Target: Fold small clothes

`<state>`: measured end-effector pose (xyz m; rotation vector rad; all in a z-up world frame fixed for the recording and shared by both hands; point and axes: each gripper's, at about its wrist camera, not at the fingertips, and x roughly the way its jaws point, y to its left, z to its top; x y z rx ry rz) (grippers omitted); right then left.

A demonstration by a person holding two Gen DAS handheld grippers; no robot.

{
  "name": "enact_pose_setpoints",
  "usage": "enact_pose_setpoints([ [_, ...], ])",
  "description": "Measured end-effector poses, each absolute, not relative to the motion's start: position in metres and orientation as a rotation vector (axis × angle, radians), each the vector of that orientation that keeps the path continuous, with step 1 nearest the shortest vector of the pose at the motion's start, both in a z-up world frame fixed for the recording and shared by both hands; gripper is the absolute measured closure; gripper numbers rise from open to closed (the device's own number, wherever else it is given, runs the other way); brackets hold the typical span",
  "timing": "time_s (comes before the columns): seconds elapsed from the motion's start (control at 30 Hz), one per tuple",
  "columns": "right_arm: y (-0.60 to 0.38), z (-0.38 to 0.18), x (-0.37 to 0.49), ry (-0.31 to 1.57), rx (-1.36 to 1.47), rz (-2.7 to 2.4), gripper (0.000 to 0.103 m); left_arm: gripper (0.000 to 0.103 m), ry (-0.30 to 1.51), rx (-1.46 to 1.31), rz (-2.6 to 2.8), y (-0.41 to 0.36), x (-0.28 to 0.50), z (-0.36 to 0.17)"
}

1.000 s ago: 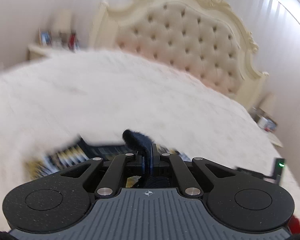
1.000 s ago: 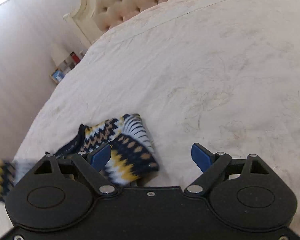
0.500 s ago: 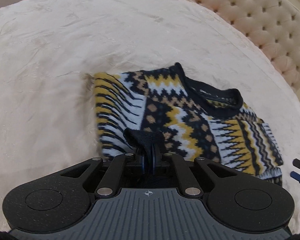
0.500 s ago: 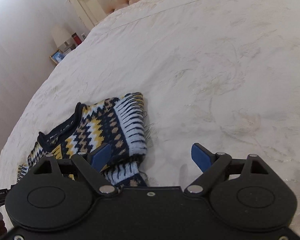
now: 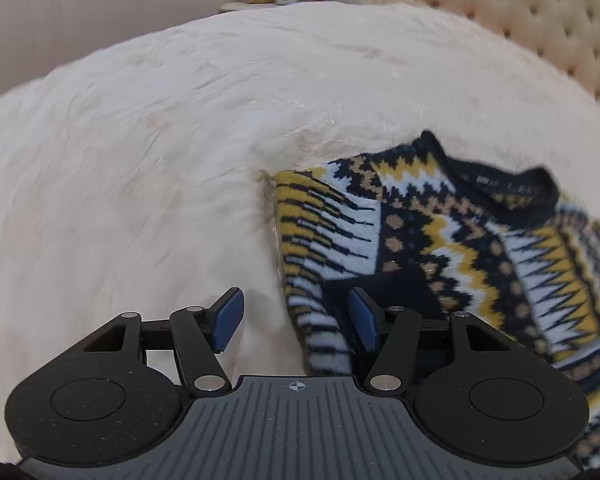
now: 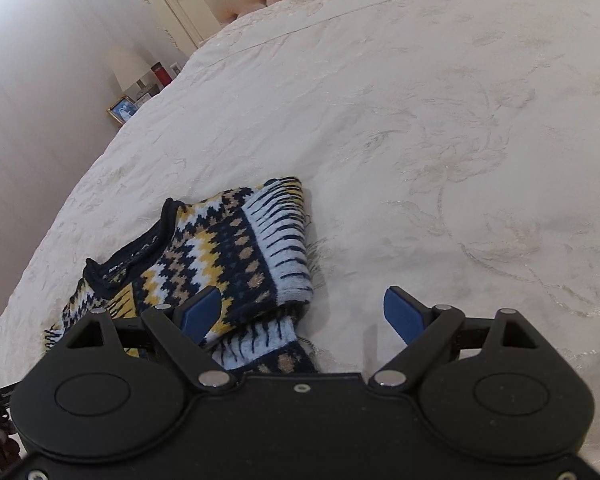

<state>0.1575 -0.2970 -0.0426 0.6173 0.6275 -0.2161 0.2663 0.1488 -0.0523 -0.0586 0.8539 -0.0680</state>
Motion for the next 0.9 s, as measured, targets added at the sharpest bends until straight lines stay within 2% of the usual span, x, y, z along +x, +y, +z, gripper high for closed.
enact_pose_setpoints([
  [0.07, -0.296, -0.042, 0.157, 0.625, 0.611, -0.213, 0.011, 0.029, 0.848, -0.098, -0.077, 0.153, 0.251, -0.045],
  [0.23, -0.290, -0.037, 0.155, 0.609, 0.598, -0.193, 0.008, 0.018, 0.827, -0.122, -0.140, 0.147, 0.201, -0.029],
  [0.3, -0.286, -0.035, 0.154, 0.603, 0.590, -0.175, 0.001, 0.015, 0.831, -0.140, -0.162, 0.145, 0.180, -0.024],
  [0.37, -0.282, -0.030, 0.150, 0.586, 0.585, -0.146, 0.000, 0.010, 0.832, -0.158, -0.173, 0.142, 0.160, -0.021],
  [0.9, -0.230, 0.023, 0.086, 0.400, 0.451, 0.058, 0.000, 0.010, 0.771, -0.041, -0.173, 0.098, 0.038, -0.003],
])
